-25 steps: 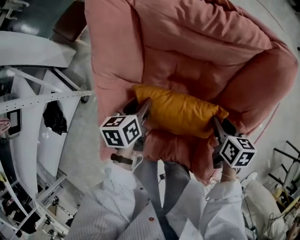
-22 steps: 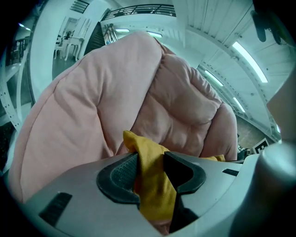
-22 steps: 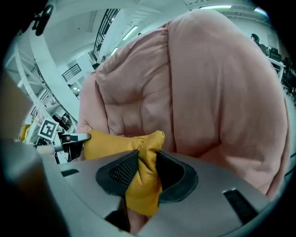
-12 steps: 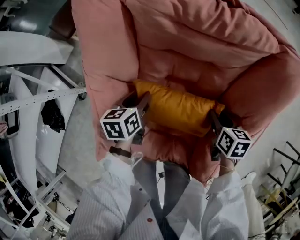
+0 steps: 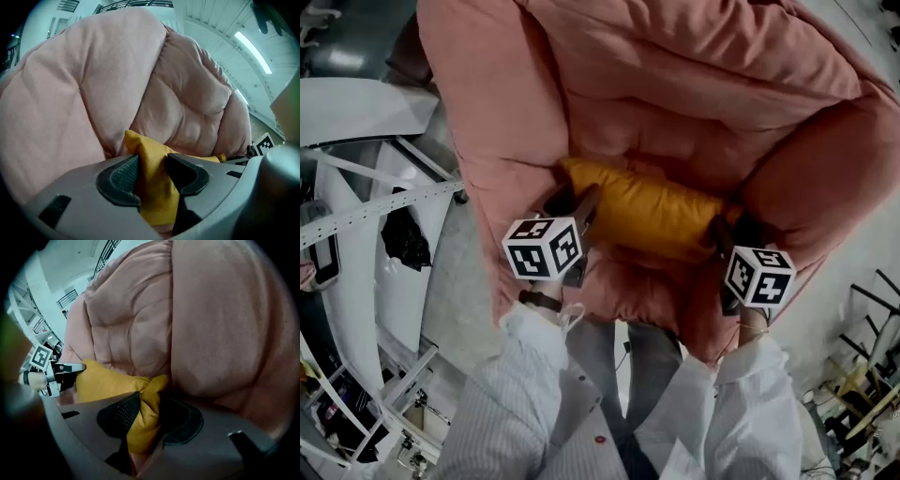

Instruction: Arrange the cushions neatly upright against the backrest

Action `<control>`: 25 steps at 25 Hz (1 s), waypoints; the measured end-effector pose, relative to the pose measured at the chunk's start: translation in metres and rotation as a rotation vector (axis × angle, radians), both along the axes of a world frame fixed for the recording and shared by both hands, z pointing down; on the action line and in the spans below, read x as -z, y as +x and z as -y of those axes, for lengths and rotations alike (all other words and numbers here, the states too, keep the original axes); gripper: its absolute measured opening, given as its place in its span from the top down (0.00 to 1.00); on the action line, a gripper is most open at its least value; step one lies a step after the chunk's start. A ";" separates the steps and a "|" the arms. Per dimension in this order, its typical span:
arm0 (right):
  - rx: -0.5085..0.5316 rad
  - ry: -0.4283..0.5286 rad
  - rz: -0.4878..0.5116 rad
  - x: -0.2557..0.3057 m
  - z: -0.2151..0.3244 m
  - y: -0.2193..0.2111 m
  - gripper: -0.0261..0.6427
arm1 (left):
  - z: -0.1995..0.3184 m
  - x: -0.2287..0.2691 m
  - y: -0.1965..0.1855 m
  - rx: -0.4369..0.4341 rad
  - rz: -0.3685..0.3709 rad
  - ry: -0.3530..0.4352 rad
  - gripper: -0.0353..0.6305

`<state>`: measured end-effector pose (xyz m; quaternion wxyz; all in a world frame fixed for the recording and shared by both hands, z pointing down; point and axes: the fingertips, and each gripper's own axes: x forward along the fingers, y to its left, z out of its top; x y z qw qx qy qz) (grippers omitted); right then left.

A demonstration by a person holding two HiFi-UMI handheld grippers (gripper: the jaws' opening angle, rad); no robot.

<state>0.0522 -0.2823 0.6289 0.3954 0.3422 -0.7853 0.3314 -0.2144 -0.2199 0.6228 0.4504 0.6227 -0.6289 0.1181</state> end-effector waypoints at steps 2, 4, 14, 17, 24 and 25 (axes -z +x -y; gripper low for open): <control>0.003 -0.005 -0.012 -0.001 -0.002 0.002 0.78 | -0.002 -0.001 0.001 -0.009 -0.003 -0.004 0.65; -0.004 -0.012 -0.016 0.000 -0.003 0.003 0.78 | -0.003 -0.001 0.002 -0.013 -0.010 -0.010 0.65; -0.079 -0.018 -0.036 0.015 -0.022 0.015 0.73 | -0.024 0.010 -0.004 -0.017 -0.043 -0.021 0.63; -0.101 -0.005 -0.025 0.028 -0.030 0.018 0.73 | -0.029 0.025 -0.011 -0.017 -0.023 -0.001 0.63; -0.135 0.034 0.163 0.060 -0.060 -0.019 0.73 | -0.046 0.055 -0.015 -0.037 -0.029 0.077 0.63; -0.155 0.037 0.224 0.041 -0.061 -0.028 0.73 | -0.048 0.036 -0.014 -0.044 -0.022 0.086 0.63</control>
